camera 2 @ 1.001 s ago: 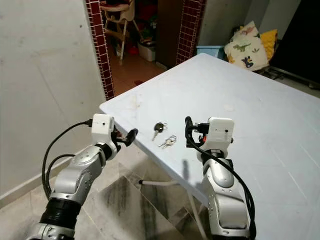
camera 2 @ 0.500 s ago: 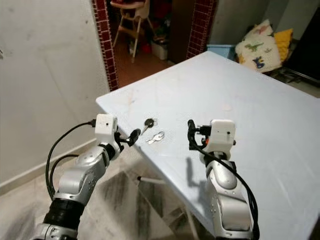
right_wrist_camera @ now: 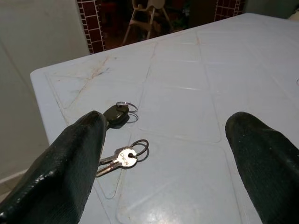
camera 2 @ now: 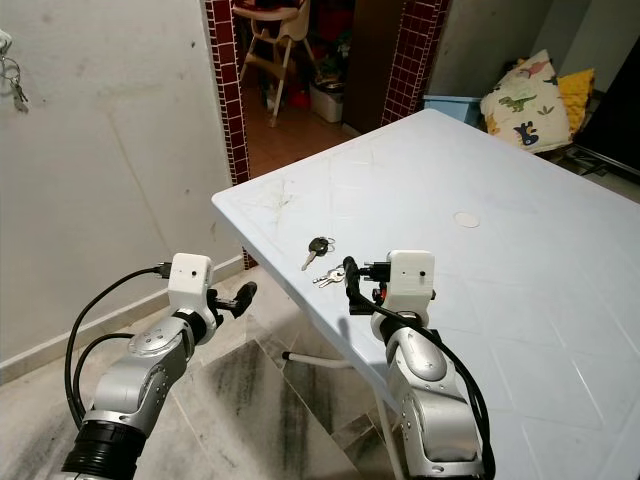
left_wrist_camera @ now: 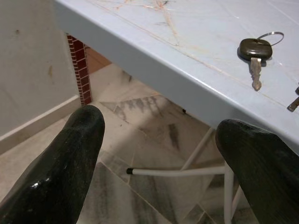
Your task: Hang keys on a hook
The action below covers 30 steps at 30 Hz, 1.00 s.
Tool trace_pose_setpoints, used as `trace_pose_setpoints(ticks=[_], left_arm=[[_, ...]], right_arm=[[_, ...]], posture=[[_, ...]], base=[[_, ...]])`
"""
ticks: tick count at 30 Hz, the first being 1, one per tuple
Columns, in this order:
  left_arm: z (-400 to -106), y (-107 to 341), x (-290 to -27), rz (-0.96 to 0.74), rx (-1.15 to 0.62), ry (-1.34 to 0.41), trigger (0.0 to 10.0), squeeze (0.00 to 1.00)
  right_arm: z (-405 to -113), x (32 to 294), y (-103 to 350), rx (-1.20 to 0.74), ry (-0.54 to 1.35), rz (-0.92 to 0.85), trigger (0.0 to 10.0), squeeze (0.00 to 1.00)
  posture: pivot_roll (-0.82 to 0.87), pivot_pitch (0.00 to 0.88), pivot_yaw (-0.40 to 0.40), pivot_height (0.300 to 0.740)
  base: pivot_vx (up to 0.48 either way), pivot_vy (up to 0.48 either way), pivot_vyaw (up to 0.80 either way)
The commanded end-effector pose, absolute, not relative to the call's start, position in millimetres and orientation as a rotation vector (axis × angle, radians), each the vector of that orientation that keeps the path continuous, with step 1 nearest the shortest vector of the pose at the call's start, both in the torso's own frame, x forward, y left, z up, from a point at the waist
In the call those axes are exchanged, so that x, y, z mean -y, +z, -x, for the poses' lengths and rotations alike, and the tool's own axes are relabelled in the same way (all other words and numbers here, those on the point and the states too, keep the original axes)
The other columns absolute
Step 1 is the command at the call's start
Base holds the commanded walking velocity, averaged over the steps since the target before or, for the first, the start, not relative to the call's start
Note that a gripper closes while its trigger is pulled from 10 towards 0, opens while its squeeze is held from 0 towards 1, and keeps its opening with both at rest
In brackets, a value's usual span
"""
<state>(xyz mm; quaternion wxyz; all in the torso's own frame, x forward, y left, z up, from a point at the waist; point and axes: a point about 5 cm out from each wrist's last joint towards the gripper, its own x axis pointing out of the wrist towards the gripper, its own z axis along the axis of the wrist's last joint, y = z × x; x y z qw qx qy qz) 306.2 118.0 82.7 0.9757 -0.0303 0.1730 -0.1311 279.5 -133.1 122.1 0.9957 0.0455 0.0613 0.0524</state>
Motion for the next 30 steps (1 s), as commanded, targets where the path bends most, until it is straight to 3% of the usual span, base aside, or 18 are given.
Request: trace_pose_setpoints(ticks=[1,15,30], left_arm=[[-307.9,84.0,-114.8,0.048,-0.345,-0.276,10.0,0.0],[-288.0,84.2,-126.0,0.001,-0.363,-0.267,10.0,0.0],[-278.0,91.2,-131.6,0.025,-0.367,-0.273,10.0,0.0]], right_arm=[[-280.4,132.8,119.3,-0.149,0.116,-0.099,10.0,0.0],[-306.4,100.8,97.7,-0.265,0.149,-0.102,10.0,0.0],[-325.5,108.1,67.0,-0.375,0.005,-0.229,10.0,0.0]], posture=[[0.05,0.0,-0.036,0.74],[0.13,0.0,-0.047,0.74],[0.18,0.0,-0.049,0.74]], base=[[0.0,0.0,0.0],[0.0,0.0,0.0],[0.0,0.0,0.0]])
